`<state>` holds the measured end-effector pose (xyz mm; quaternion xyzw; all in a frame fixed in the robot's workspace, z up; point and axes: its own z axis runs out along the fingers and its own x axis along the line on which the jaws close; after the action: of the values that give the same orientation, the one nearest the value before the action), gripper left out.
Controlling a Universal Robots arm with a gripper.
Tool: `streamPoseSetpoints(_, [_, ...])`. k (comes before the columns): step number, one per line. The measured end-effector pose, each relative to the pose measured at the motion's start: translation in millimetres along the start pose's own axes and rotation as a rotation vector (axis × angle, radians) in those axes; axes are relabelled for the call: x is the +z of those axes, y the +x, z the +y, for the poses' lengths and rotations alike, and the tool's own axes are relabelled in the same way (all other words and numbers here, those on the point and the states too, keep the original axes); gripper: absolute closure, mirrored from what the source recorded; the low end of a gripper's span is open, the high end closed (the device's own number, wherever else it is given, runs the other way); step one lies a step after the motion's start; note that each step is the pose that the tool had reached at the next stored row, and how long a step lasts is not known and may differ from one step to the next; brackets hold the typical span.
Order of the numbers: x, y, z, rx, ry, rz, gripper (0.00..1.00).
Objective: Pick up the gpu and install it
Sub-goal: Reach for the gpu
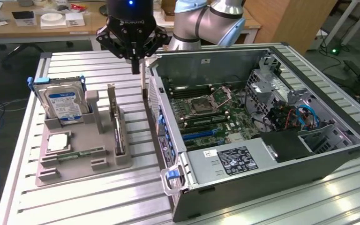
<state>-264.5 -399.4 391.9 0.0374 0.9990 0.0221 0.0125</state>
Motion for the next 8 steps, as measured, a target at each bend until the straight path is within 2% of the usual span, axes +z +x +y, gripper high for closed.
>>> streamPoseSetpoints(8, [-0.1,7.4,-0.6,0.000,0.0000,0.0000,0.89])
